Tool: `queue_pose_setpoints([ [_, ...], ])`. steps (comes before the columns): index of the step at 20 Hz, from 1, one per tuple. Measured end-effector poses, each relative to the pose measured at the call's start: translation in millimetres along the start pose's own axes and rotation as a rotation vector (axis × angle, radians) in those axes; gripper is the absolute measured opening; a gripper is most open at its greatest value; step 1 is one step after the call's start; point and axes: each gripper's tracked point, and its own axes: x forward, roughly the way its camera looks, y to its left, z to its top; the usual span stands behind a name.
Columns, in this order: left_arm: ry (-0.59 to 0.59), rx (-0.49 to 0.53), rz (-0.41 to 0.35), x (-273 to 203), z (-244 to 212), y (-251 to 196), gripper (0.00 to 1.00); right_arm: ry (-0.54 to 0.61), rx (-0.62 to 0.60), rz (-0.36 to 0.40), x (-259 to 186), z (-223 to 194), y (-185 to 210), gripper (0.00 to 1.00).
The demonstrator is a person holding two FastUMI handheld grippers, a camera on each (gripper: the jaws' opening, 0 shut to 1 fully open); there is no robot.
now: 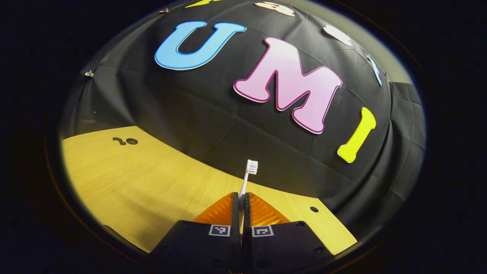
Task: Put the toothbrush and toothpaste on the desktop into the cup, then pick up the cup and place it on the coaster on the desktop.
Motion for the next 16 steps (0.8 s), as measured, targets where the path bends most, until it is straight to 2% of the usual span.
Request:
queue_pose_setpoints([
  [9,0.1,-0.023,-0.034,-20,-23,2,0.14,-0.002,0.001,-0.008,-4,0,7,0.69],
  [13,0.155,-0.001,-0.06,-41,-32,-2,0.14,0.006,-0.002,0.0,-5,1,15,0.69],
  [16,0.202,0.051,-0.084,-61,-36,-5,0.27,-0.005,0.003,0.006,-8,7,23,0.69],
])
